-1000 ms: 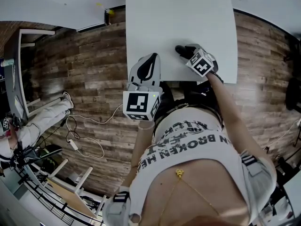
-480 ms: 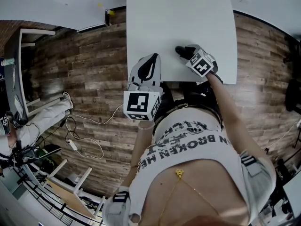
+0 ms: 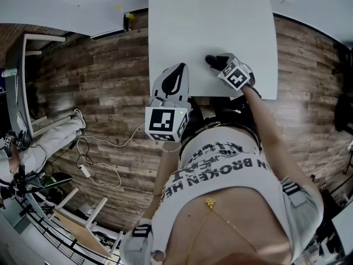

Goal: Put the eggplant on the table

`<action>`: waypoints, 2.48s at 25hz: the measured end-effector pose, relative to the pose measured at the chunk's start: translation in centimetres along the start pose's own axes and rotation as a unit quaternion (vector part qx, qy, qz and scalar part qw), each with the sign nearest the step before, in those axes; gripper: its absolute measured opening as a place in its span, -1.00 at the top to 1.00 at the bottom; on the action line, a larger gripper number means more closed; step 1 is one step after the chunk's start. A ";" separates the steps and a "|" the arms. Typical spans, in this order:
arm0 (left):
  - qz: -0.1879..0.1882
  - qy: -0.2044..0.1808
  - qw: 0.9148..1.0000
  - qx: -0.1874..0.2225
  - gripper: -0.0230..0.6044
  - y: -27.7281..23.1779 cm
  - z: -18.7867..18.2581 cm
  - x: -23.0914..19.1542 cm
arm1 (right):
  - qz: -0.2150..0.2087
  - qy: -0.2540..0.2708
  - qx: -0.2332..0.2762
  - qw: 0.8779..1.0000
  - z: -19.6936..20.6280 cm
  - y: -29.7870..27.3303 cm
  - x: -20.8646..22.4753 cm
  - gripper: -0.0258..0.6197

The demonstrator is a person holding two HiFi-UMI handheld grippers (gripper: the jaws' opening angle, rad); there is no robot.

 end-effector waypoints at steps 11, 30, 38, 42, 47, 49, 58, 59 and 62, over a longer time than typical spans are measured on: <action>-0.001 -0.001 1.000 0.001 0.91 0.2 0.0 0.1 | -0.010 -0.020 -0.008 1.000 0.1 -0.1 -0.4 0.26; 0.008 -0.005 1.000 0.003 0.91 0.6 0.0 0.8 | -0.014 -0.019 0.002 1.000 -1.1 2.0 -0.1 0.11; 0.013 -0.007 1.000 0.003 0.91 0.9 0.1 1.4 | -0.004 -0.013 0.014 1.000 -1.5 3.0 0.0 0.10; 0.015 -0.006 1.000 0.001 0.91 0.9 0.2 1.7 | 0.009 -0.010 0.029 1.000 -1.9 3.8 0.4 0.11; 0.018 -0.008 1.000 0.001 0.91 0.9 0.4 2.1 | 0.017 0.002 0.052 0.999 -2.8 5.3 0.7 0.11; 0.019 -0.008 1.000 0.001 0.91 0.9 0.5 2.2 | 0.023 0.012 0.057 0.998 -3.0 5.9 0.7 0.27; 0.029 -0.008 1.000 -0.004 0.91 0.7 0.6 2.8 | 0.046 0.017 0.069 0.996 -2.9 8.0 0.5 0.85; 0.032 -0.008 0.999 -0.005 0.91 0.6 0.6 3.0 | 0.046 0.016 0.071 0.996 -2.8 8.2 0.5 0.87; 0.042 -0.010 0.999 -0.008 0.91 0.1 0.7 3.4 | 0.044 0.007 0.086 0.995 -2.7 9.3 0.6 0.90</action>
Point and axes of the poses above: the fingertips, and each gripper's own axes: y backward along the fingers, x to its right, z out of its underside, the point moved 4 cm from there along y, backward along the fingers, and after that the axes turned 11 degrees about z, right-handed, at the moved point
